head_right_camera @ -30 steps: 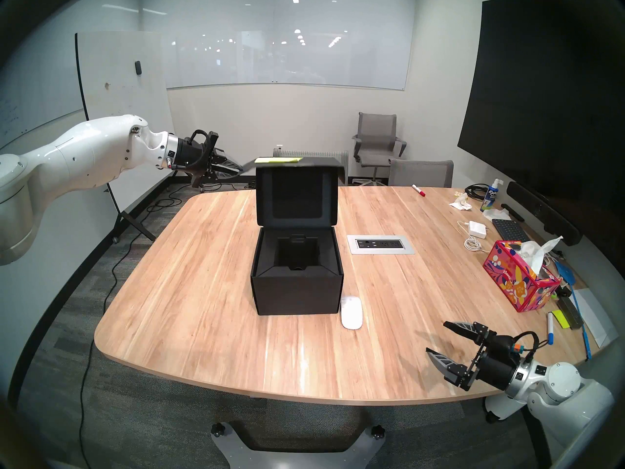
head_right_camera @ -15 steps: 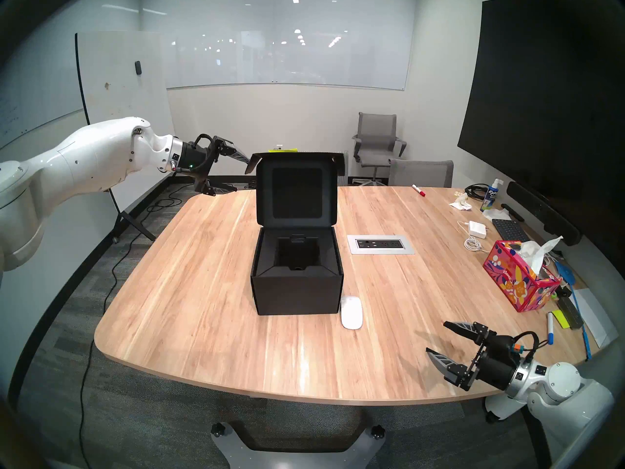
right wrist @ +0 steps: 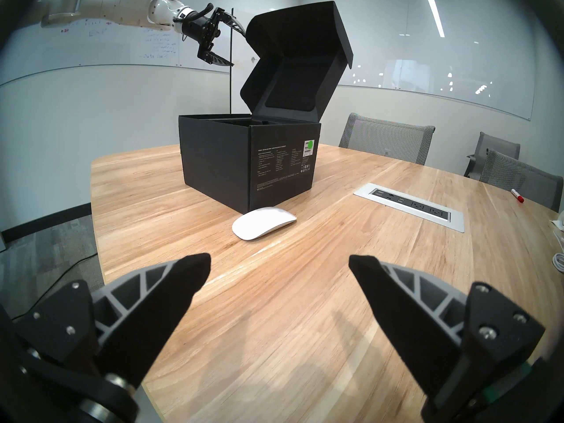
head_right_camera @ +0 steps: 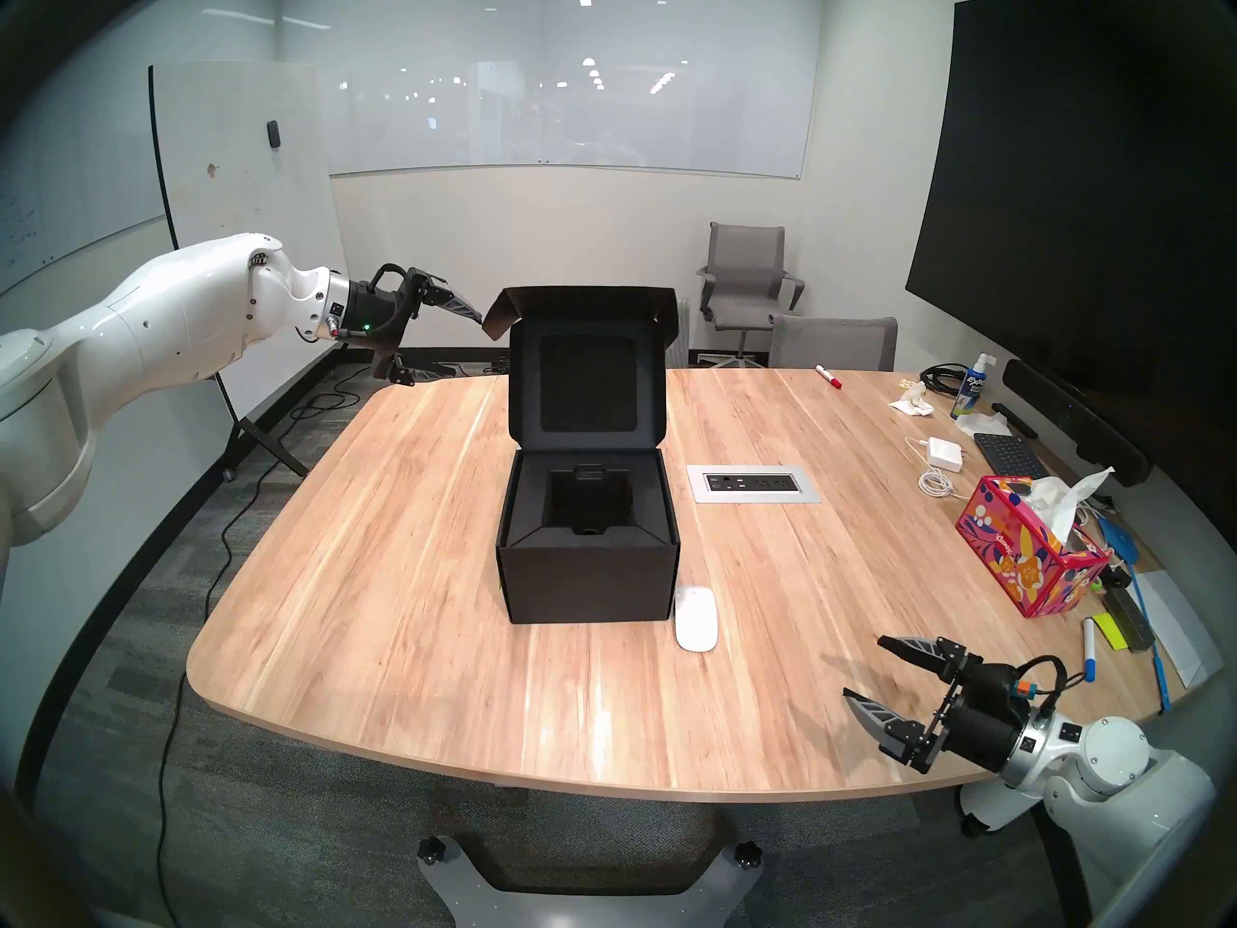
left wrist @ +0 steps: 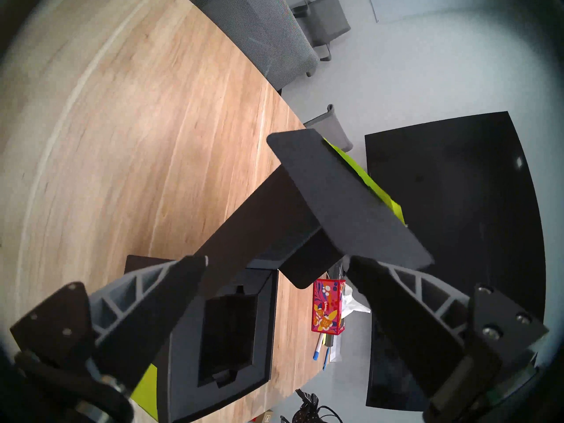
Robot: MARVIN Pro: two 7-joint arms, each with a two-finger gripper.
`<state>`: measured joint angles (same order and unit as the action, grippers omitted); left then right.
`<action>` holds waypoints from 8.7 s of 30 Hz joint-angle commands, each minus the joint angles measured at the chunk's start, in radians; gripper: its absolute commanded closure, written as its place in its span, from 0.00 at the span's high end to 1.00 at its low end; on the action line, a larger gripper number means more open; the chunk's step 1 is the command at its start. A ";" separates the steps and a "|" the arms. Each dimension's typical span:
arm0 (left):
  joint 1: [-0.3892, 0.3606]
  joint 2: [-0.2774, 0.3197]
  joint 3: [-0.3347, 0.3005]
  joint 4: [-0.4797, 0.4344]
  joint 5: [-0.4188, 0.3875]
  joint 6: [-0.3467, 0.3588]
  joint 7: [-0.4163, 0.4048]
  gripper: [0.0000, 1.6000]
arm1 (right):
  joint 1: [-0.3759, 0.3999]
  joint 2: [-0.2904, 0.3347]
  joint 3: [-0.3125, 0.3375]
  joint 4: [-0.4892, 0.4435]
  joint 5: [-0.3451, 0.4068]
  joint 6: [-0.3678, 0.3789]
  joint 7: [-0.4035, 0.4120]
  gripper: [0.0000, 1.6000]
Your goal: Open the box and place the mouse inside
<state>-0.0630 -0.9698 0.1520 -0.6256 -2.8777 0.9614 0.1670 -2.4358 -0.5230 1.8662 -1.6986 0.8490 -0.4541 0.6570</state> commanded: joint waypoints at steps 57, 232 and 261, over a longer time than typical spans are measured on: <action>0.079 0.501 0.032 -0.466 0.346 -0.001 -0.253 1.00 | 0.002 0.001 0.002 -0.001 0.001 -0.001 0.000 1.00; 0.242 0.732 0.078 -0.591 1.350 -0.991 -1.469 1.00 | 0.000 0.000 0.005 -0.003 0.002 0.000 0.000 1.00; 0.241 0.732 0.079 -0.591 1.350 -0.992 -1.469 1.00 | 0.000 0.000 0.005 -0.003 0.002 0.000 0.000 1.00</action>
<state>0.1884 -0.2363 0.2416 -1.2139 -1.5193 -0.0325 -1.3025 -2.4354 -0.5231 1.8658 -1.6983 0.8488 -0.4540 0.6571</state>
